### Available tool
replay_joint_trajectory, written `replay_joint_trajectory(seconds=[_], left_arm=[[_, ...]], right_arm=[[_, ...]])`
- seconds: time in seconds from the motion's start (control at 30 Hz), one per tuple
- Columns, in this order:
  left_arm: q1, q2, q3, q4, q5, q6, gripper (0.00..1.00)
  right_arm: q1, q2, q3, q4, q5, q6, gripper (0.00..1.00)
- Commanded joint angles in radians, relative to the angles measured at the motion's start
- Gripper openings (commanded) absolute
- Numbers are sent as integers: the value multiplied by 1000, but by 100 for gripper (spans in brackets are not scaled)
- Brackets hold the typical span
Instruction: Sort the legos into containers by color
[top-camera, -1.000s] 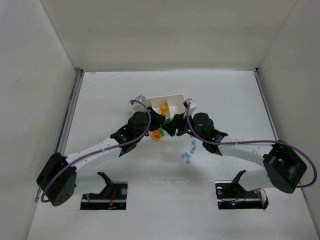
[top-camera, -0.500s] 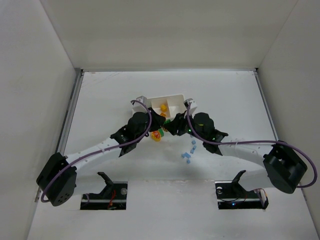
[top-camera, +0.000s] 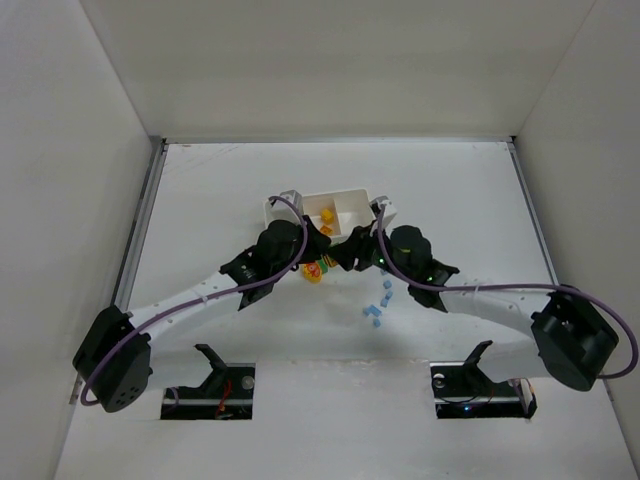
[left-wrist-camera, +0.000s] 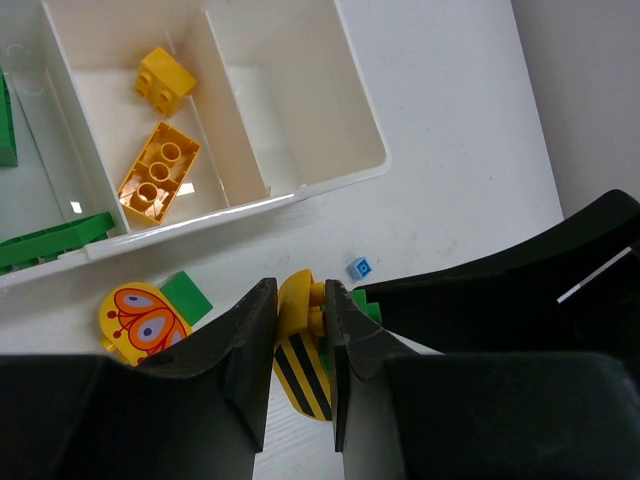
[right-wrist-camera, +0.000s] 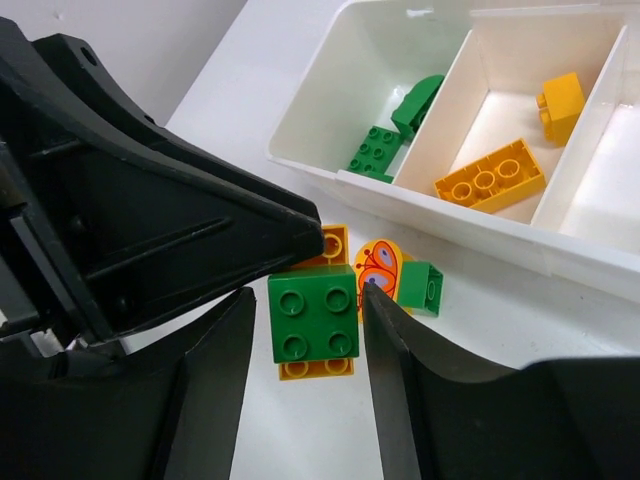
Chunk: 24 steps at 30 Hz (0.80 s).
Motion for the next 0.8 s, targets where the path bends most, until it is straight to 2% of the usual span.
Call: replay_joint_trajectory(seconds=[0.0,0.13,0.33,0.47,0.63,0.77], left_arm=[[1,-15,44,-21,19,38,10],[5,-18,46,-24,19,41,10],[5,-27,46,-18,10,40,10],[8,-38,44,-13,-2,38,10],[10,-41,46,-12,-2,41,10],[11,-43,44,-10,-2,41,10]], right_arm=[[-10,-36,-11,98,-9,11,51],[-14,-36,-11,92,-13,11,45],[-11,-8,6,78,-28,16,44],[-11,12,14,75,-58,27,51],[-13,24,21,67,-71,33,52],[-11,27,27,60,-75,31,43]])
